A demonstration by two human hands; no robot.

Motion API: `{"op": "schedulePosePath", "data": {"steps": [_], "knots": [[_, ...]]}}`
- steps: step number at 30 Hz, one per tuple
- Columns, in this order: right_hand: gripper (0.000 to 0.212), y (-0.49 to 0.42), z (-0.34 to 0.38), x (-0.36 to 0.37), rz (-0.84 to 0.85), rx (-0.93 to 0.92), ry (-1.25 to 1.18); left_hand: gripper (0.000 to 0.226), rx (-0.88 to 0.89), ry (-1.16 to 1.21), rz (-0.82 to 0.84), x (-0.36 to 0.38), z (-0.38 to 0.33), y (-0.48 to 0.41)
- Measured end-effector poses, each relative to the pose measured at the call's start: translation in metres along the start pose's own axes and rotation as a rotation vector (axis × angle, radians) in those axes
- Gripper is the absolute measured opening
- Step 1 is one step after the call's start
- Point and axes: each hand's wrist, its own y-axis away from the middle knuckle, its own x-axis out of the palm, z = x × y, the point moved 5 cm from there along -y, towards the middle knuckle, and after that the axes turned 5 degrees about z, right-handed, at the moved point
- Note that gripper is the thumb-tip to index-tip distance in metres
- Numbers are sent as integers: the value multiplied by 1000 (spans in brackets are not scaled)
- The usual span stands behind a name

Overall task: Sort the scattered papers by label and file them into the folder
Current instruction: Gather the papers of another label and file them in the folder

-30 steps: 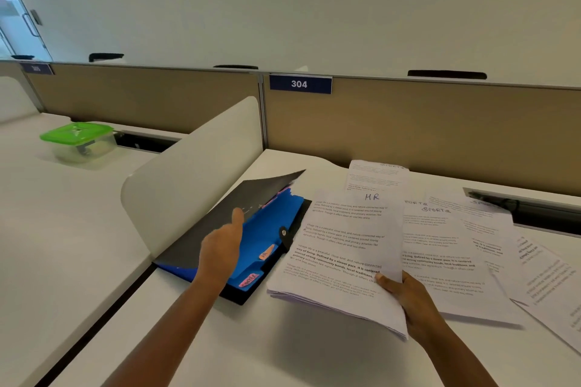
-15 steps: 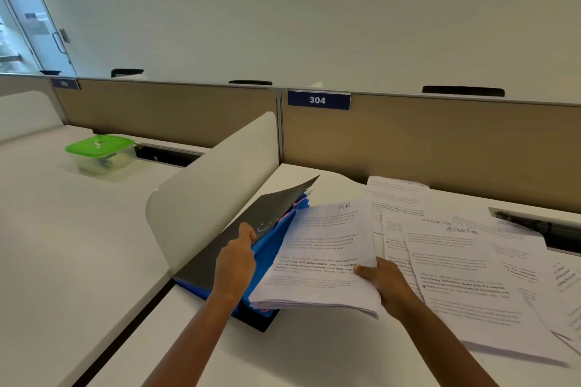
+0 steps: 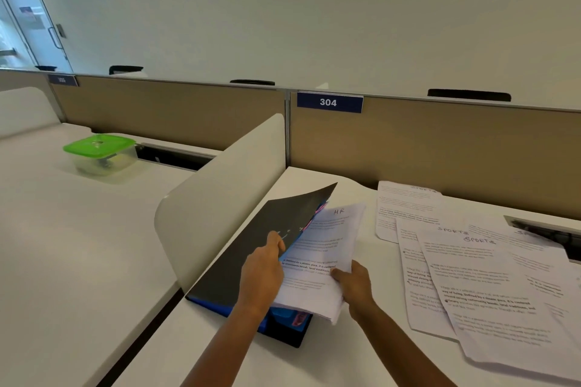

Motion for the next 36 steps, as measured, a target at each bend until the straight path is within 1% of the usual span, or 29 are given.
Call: {"op": "schedulePosePath", "data": {"steps": [2,5,7,11,16,22,25,27,29,31,36], "knots": [[26,-3,-2,18,-5,4,26,14,8,10,11,1,-2,-1],[21,-7,-1,43,30,-20,60,14,7,39,12,5,-3,-3],[12,-10,0,55,38,-50,85,13,16,61,1,7,-3,-4],[4,-19,-5,76,63,32,69,11,28,81,-35,12,-2,-4],[18,-23,-16,89,37,128,72,13,17,98,-37,20,0,-5],[14,-24,-23,79,145,139,225,13,10,100,16,31,0,-5],[8,-19,-22,65,215,95,276,11,-2,102,68,41,-1,-4],[17,-17,-20,50,225,34,361,12,-10,121,106,49,0,-3],[24,-13,-18,34,200,-52,493,17,-23,127,140,58,1,-1],[26,-9,-20,15,162,-116,578,19,-56,112,168,66,2,1],[27,7,-27,-33,73,-265,807,17,-113,67,172,76,5,6]]}}
